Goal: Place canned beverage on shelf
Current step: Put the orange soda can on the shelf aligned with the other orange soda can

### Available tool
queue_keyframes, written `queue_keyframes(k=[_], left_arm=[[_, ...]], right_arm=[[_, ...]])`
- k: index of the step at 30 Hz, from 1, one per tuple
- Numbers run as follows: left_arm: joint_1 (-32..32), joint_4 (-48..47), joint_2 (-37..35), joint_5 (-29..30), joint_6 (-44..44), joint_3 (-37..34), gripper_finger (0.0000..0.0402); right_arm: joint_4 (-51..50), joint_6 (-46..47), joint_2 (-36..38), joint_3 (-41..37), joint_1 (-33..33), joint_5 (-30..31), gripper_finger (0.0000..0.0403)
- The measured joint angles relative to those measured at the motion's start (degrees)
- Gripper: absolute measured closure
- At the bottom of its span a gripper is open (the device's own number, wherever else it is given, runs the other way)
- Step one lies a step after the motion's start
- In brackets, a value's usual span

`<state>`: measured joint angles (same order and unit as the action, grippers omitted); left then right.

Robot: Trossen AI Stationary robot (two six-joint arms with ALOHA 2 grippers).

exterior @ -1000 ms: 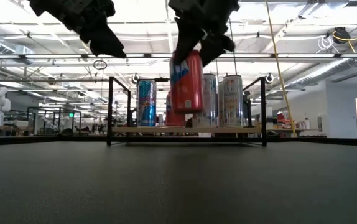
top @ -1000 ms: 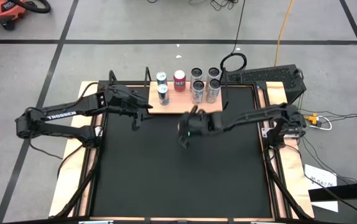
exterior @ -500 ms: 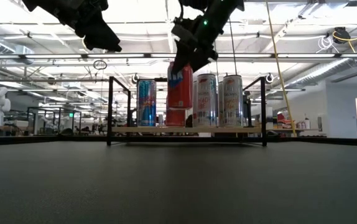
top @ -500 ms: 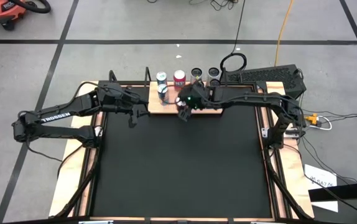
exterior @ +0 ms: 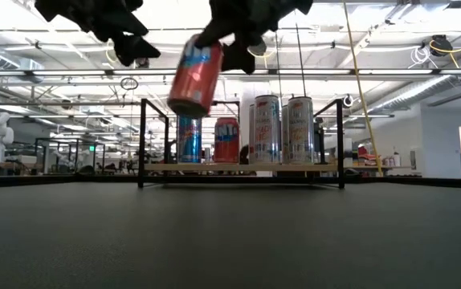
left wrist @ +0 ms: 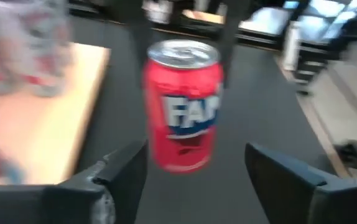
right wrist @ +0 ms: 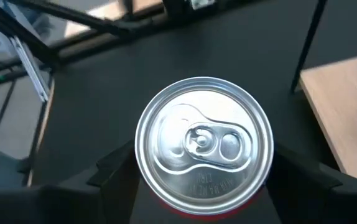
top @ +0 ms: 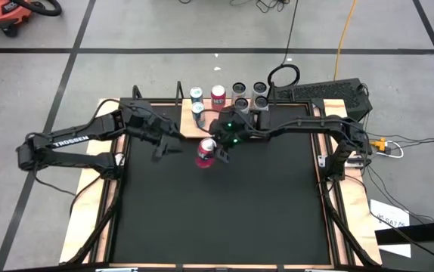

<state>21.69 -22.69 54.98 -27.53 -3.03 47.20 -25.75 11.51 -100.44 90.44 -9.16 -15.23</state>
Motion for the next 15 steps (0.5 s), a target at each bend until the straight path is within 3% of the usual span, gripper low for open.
queue_keyframes(k=[2, 8, 11, 15], left_arm=[[-0.09, -0.07, 1.2, -3.22, 1.38, 0.0, 0.0108], [-0.3, -0.24, 4.52, -3.76, 2.68, 0.0, 0.003], [-0.91, 1.64, 5.83, -5.43, 3.48, 0.0, 0.0011], [-1.94, 8.27, 6.75, -12.35, 6.52, 0.0, 0.0006]], right_arm=[[0.57, 0.68, 0.0, 0.76, 0.59, 0.09, 0.0126], [1.02, -0.62, 0.0, 6.22, 1.99, 0.1, 0.0125], [0.3, -2.67, 0.0, 8.96, 2.61, 0.13, 0.0124], [1.08, -4.05, 0.0, 11.04, 2.9, 0.5, 0.0125]])
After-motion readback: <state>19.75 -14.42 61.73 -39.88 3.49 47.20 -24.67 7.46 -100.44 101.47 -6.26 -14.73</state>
